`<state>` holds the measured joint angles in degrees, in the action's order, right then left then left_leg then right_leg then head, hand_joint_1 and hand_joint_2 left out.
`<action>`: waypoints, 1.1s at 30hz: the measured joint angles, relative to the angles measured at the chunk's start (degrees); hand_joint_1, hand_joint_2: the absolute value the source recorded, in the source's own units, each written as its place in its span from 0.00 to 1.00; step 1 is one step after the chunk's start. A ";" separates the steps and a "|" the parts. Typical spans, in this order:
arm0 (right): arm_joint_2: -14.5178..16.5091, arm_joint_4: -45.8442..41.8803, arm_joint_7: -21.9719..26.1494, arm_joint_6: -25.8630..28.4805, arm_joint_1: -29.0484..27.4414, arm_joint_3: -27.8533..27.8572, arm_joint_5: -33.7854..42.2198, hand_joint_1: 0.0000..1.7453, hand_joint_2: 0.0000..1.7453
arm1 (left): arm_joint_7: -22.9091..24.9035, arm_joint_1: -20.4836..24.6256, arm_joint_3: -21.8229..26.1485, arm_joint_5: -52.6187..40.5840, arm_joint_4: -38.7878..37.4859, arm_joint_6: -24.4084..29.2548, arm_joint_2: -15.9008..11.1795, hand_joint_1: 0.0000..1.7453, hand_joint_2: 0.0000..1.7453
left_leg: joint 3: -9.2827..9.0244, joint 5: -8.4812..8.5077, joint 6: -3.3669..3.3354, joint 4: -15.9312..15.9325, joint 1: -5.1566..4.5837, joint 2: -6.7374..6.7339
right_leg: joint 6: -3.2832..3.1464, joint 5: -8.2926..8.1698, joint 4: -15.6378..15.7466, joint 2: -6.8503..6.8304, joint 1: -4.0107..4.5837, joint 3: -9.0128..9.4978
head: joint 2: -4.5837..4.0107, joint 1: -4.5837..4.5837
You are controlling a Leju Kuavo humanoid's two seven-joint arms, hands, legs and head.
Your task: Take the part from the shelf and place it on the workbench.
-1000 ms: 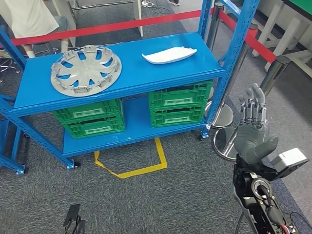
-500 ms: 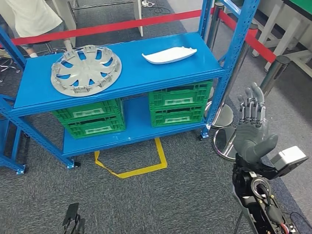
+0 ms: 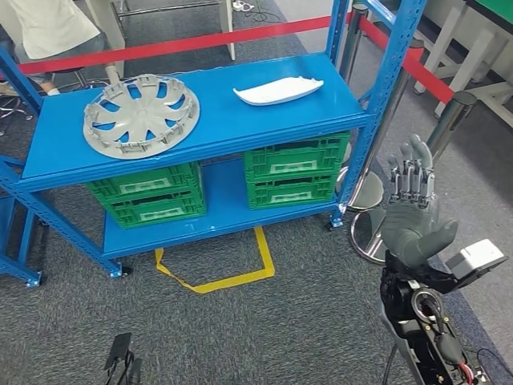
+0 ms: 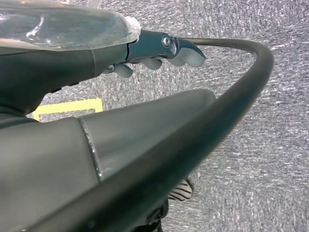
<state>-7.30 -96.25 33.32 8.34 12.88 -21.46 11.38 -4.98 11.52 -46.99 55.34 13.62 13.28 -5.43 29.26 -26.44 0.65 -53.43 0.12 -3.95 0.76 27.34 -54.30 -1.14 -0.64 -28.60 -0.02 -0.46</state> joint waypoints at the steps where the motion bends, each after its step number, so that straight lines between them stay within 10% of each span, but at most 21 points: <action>1: 0.06 0.10 0.15 0.05 0.00 0.00 0.06 0.00 0.00 | 0.03 0.00 0.00 -0.02 0.00 -0.02 0.02 0.00 0.00 | 0.00 0.00 0.00 0.00 0.00 0.00 | 0.00 0.00 0.00 0.00 0.00 0.00 | 0.00 -0.01; 28: 0.44 0.25 0.15 2.44 -0.15 -0.05 0.35 0.00 0.00 | 0.33 -1.18 0.00 -1.14 0.00 -1.28 0.55 0.00 0.00 | 0.07 0.05 -0.94 0.26 0.00 0.04 | 0.77 -0.12 0.38 -0.16 -0.42 0.05 | 0.00 -0.47; 33: 0.50 0.20 0.06 2.60 -0.28 -0.02 0.37 0.00 0.00 | 0.39 -1.16 0.00 -1.14 0.00 -1.69 0.72 0.00 0.00 | -0.74 0.60 -1.58 1.71 0.82 0.44 | 1.66 6.13 -13.53 0.84 -0.64 -6.86 | 0.00 0.82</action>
<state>-6.80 -96.04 33.37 10.94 12.60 -21.48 11.75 -4.60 10.36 -46.99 54.21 13.62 11.59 -4.71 28.52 -25.84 -0.92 -51.72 0.94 -3.51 2.42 33.47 -67.83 -0.29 -1.28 -35.47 -0.02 0.35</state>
